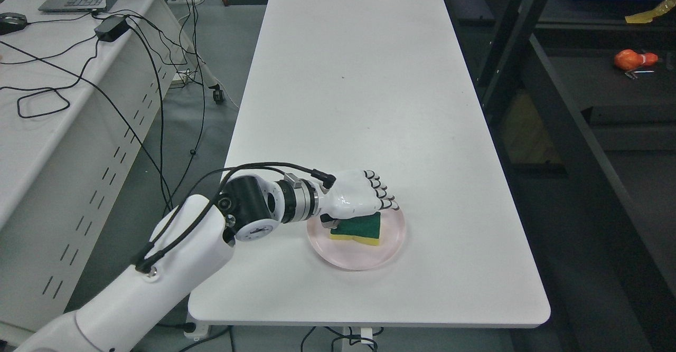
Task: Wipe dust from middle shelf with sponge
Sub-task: 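Close the left hand around the green-and-yellow sponge and lift it off the plate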
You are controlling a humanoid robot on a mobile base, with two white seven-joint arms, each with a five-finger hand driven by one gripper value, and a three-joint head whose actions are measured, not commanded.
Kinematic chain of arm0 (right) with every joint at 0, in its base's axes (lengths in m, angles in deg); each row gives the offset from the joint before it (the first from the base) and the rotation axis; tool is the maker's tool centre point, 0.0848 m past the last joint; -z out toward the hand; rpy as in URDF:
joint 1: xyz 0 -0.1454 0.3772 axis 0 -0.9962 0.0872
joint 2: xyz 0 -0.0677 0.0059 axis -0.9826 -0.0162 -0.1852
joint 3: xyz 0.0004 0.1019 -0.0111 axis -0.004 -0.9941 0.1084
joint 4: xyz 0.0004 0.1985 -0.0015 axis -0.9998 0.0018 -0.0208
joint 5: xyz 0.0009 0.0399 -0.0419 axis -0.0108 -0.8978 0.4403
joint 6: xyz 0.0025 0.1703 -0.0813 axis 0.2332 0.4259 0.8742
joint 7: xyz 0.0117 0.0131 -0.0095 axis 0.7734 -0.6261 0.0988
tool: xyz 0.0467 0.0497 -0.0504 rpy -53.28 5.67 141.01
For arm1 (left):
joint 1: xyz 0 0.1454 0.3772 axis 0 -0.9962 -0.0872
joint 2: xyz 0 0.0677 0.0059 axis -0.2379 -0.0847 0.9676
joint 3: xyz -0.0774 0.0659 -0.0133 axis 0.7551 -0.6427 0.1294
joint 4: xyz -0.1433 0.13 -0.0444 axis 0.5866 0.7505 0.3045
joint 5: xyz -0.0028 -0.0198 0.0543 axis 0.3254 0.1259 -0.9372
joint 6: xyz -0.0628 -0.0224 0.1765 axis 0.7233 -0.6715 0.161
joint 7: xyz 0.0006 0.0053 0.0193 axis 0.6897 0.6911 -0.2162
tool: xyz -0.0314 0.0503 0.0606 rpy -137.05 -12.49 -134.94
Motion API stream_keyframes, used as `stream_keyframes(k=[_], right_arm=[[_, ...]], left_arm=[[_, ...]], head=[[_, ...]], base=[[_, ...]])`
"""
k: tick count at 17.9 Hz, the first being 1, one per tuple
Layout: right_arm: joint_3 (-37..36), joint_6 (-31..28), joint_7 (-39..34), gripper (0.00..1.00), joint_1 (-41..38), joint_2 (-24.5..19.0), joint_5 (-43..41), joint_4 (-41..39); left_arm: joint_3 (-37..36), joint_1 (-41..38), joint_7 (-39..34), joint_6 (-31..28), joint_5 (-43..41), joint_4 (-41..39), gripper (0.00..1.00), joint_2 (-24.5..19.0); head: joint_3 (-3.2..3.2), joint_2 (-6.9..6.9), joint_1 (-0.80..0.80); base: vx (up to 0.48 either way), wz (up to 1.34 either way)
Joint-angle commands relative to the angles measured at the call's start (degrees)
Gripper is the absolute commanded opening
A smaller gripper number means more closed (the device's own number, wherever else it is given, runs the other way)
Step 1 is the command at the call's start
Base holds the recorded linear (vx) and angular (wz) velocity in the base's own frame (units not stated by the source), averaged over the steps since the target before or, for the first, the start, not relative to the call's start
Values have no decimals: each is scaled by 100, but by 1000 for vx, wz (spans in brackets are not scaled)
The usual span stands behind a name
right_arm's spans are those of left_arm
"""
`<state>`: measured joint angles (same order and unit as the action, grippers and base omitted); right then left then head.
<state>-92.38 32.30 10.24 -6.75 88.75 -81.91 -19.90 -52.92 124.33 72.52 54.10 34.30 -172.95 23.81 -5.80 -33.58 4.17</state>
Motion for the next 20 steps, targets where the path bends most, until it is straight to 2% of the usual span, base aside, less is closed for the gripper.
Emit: stream_keyframes(k=[1, 6, 12, 16, 20], right_arm=[[-4, -2, 5, 100, 0, 100, 0, -100], [-4, -2, 5, 100, 0, 100, 0, -100], [-4, -2, 5, 100, 0, 100, 0, -100], [-4, -2, 5, 100, 0, 100, 0, -100], [-4, -2, 5, 100, 0, 100, 0, -100]], left_arm=[[-735, 16, 154, -22, -151, 46, 97, 5], [-613, -11, 216, -31, -151, 46, 92, 66], [310, -99, 445, -31, -134, 2, 70, 593], [801, -221, 638, -31, -98, -7, 62, 742], [1627, -792, 691, -14, -81, -95, 43, 1164]], head=[[0, 0, 0], [0, 0, 0], [0, 0, 0], [0, 0, 0], [0, 0, 0]], base=[[0, 0], [0, 0], [0, 0], [0, 0], [0, -14]])
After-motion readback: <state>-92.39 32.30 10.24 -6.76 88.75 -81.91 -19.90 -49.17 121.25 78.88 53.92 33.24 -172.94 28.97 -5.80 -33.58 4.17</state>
